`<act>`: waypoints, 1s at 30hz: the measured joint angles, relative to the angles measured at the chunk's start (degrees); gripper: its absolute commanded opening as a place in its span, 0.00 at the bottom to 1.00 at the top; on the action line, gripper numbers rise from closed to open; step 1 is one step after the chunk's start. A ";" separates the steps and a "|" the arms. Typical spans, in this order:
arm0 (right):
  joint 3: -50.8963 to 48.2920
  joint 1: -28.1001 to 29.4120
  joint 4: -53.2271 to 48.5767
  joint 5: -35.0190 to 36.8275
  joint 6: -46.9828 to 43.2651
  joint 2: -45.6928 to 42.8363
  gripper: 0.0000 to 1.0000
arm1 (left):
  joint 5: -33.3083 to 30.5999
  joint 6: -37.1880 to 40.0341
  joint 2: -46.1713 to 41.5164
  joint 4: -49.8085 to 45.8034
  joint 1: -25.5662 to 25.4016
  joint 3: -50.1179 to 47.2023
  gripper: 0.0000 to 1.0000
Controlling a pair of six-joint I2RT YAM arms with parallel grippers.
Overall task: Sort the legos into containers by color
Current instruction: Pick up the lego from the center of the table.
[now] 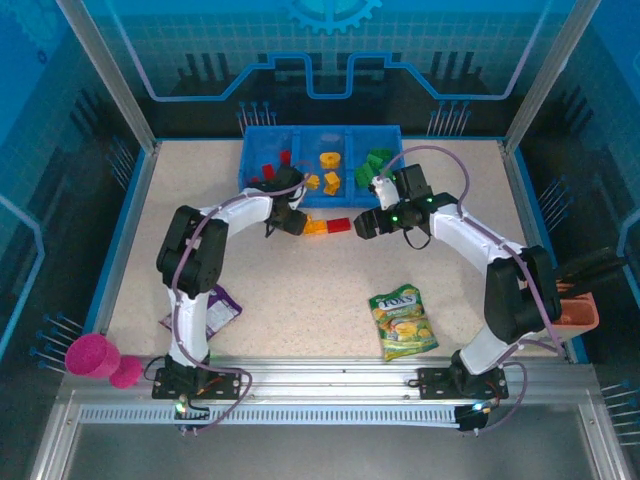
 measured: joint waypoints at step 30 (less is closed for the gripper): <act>1.16 -2.71 -1.97 1.20 1.64 3.96 0.83 | 2.64 -2.71 -3.98 -3.69 -0.09 13.09 0.26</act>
